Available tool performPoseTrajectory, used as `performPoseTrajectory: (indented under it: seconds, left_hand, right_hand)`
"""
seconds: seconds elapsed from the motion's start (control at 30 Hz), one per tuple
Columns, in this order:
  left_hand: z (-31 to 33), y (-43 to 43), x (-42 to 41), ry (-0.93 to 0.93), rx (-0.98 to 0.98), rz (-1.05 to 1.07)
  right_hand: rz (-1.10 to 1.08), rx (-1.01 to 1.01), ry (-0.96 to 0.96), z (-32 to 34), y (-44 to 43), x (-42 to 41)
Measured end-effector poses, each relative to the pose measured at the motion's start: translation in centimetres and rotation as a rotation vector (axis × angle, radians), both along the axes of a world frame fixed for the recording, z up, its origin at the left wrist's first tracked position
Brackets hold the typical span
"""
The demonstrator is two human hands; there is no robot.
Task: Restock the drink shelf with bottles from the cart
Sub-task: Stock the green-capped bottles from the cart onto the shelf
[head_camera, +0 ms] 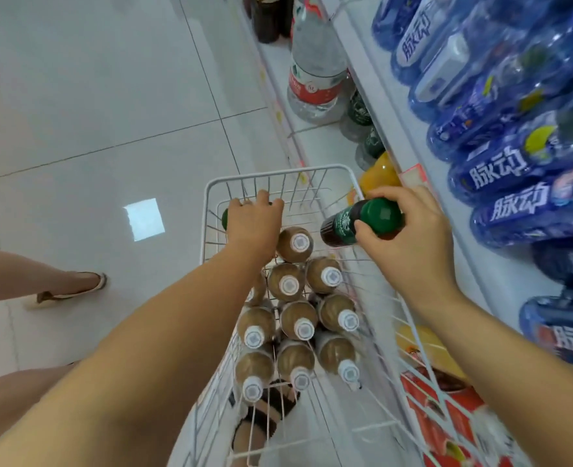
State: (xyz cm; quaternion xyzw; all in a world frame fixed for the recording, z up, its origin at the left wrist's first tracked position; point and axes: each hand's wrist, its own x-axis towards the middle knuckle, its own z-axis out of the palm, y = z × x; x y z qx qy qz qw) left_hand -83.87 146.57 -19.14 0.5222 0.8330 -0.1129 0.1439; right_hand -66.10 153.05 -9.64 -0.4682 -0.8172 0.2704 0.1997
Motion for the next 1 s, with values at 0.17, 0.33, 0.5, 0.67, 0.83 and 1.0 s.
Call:
performPoseTrajectory:
  seconds: [0.17,0.33,0.5,0.67,0.83,1.0]
  left_hand:
    - [1.9,0.0,0.3,-0.059,0.081,0.003]
    - [10.1,-3.1,2.9,-0.287,0.499,0.069]
    - [23.2,-5.0,7.4,-0.433,0.918,-0.005]
    - [36.1,-5.4,11.1,-0.533,1.278,-0.197]
    - [48.6,-5.5,16.6,-0.563,1.517,-0.448]
    - [58.8,-5.9,23.9,-0.639,1.651,-0.739]
  right_hand:
    - [-0.055,-0.018,0.071,1.5,-0.6,2.2]
    - [-0.123,0.053,0.182,7.7,-2.8,3.8]
    - [-0.169,0.104,0.281,18.1,-5.5,7.1]
    - [-0.09,0.326,0.271,30.8,-8.6,12.2]
    - [-0.153,0.459,0.348,41.8,-12.5,18.9]
    - [-0.303,0.612,0.452,49.3,-16.8,25.7]
